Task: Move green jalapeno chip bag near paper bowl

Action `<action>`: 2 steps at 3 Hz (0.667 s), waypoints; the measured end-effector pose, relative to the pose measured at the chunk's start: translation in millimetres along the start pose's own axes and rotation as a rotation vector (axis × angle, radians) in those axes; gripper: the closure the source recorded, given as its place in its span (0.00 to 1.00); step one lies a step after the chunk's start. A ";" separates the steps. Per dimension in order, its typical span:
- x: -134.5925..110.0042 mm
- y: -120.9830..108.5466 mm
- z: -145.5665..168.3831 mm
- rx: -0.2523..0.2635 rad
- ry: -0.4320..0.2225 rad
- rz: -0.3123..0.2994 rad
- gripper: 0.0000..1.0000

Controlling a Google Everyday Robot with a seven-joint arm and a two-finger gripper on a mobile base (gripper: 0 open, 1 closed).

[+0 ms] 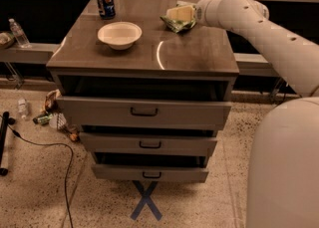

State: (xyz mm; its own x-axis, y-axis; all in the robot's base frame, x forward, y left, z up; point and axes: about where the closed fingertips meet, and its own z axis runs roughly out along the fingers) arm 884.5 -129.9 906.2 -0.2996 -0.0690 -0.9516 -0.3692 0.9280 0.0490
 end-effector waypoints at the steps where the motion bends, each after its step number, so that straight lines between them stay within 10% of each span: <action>1: 9.8 6.3 19.8 -0.018 0.019 0.037 0.05; 2: 21.4 12.1 33.2 -0.042 0.038 0.066 0.24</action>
Offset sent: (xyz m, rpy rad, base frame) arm 0.0256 0.0276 -0.0428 0.0879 0.0923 0.0357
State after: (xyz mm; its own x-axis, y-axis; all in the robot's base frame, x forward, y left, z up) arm 902.8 -108.0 876.3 -0.3572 -0.0222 -0.9338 -0.3840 0.9148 0.1252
